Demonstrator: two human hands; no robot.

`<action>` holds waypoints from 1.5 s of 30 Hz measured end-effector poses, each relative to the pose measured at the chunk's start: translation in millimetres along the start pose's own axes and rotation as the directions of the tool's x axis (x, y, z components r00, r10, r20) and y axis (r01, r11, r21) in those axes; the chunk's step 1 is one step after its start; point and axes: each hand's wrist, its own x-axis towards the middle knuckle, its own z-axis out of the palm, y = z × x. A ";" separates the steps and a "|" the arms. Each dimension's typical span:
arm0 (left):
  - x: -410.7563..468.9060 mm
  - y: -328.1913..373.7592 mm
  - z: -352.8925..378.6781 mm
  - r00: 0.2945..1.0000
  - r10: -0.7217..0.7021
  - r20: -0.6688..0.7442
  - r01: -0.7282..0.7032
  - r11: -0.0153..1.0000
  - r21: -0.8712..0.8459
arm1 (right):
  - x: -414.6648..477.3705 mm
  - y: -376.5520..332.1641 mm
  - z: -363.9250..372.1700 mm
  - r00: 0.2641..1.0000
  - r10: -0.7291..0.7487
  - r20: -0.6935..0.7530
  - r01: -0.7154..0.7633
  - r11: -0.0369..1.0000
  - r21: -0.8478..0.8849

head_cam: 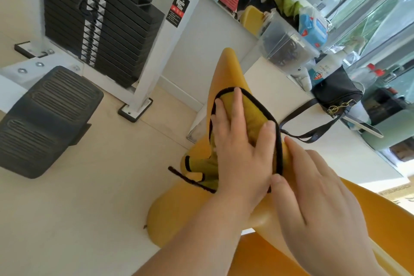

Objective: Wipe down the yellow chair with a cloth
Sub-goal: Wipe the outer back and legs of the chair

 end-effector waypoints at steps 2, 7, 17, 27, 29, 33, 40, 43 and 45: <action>-21.5 -0.6 5.4 1.000 0.005 0.002 -0.005 1.000 -0.011 | 0.6 -1.0 1.3 1.000 0.017 -0.009 -0.017 1.000 -0.006; 26.0 -24.2 -3.4 0.992 -0.102 -0.070 0.089 0.982 -0.165 | -2.5 -4.5 0.1 0.998 0.033 -0.046 -0.031 0.999 0.043; 122.9 -29.9 -23.1 0.920 -0.334 0.202 0.386 0.862 -0.330 | 0.8 -4.4 1.1 0.989 0.110 -0.103 -0.103 0.992 0.069; 24.7 -26.9 -20.1 0.998 -0.070 0.008 0.070 0.997 -0.017 | 48.1 -32.7 -7.9 0.995 0.093 -0.042 -0.089 0.993 0.082; 29.6 -24.9 -21.6 0.999 -0.036 0.024 0.037 0.999 -0.012 | 47.5 -31.0 -6.2 0.993 0.096 -0.066 -0.091 0.993 0.081; 75.2 -25.2 -30.4 0.996 -0.028 0.087 0.034 0.998 -0.062 | 47.4 -29.0 -6.8 0.990 0.110 -0.083 -0.102 0.990 0.093; 93.7 -23.3 -38.4 0.983 -0.098 0.157 0.110 0.991 -0.073 | 47.1 -30.7 -6.2 0.991 0.121 -0.062 -0.116 0.990 0.078; 35.4 -6.0 -35.4 0.982 -0.092 0.163 0.093 0.996 0.002 | 47.9 -30.7 -7.2 0.994 0.099 -0.055 -0.093 0.991 0.095; 23.9 0.7 -32.4 0.980 -0.128 0.153 0.129 0.992 0.002 | 49.4 -29.3 -6.0 0.994 0.091 -0.054 -0.084 0.989 0.120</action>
